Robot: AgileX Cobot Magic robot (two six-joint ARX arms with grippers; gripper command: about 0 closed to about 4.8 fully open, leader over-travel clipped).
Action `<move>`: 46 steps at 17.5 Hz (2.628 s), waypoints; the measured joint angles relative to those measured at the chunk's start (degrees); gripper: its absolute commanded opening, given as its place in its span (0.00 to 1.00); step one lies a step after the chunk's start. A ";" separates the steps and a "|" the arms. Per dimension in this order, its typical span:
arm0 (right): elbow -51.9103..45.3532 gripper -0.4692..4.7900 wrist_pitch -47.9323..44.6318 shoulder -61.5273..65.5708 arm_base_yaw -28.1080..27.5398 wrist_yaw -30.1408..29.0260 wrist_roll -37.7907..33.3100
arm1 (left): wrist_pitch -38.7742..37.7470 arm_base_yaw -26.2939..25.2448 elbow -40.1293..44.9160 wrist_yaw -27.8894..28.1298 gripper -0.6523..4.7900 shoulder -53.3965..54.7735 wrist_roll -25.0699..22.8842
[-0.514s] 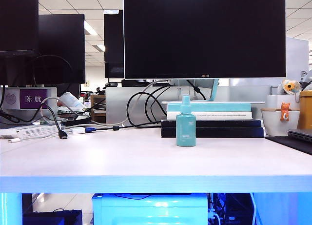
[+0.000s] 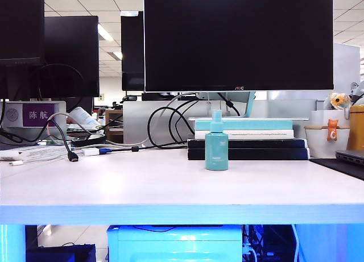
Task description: Pick up the sprayer with the left hand and remove the lid with the right hand then place it on the table.
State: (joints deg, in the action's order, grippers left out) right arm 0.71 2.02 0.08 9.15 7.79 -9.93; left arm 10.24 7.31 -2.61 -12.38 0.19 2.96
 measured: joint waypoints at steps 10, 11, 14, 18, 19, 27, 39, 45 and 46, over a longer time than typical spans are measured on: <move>15.80 0.09 -5.03 9.90 0.07 7.52 -1.14 | 1.88 -0.02 -18.14 -2.75 0.35 24.37 -4.04; 20.06 0.09 -5.01 16.61 0.04 6.25 -0.90 | 3.41 -0.02 -22.03 -8.57 0.45 33.51 -6.38; 28.85 0.09 -4.83 30.32 0.02 -0.98 -0.39 | 12.37 -0.04 -28.30 -18.38 0.58 52.50 -7.45; 38.29 0.09 -3.58 44.72 -0.04 -9.86 4.68 | 22.77 -0.04 -35.58 -29.42 0.77 71.45 -7.78; 41.75 0.09 -3.39 49.66 -0.15 -13.38 5.68 | 24.72 -0.02 -38.23 -32.15 0.79 77.37 -9.40; 49.22 0.27 -3.34 65.64 -10.34 -33.18 5.90 | 27.78 2.80 -54.69 -44.96 1.00 106.47 -16.83; 50.45 0.29 -5.14 68.61 -12.90 -40.59 5.07 | 12.41 12.72 -83.41 -47.56 1.00 132.06 -16.22; 50.49 0.29 -3.89 68.63 -12.87 -40.63 5.29 | 9.33 18.12 -91.23 -47.04 1.00 138.51 -16.13; 50.49 0.29 -3.80 68.63 -12.87 -40.81 5.29 | 8.52 18.60 -92.11 -46.42 1.00 139.43 -16.09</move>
State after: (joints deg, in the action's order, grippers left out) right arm 51.20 -1.78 68.71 -3.73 -33.01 -4.64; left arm 18.76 25.91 -94.72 -58.81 139.61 -13.13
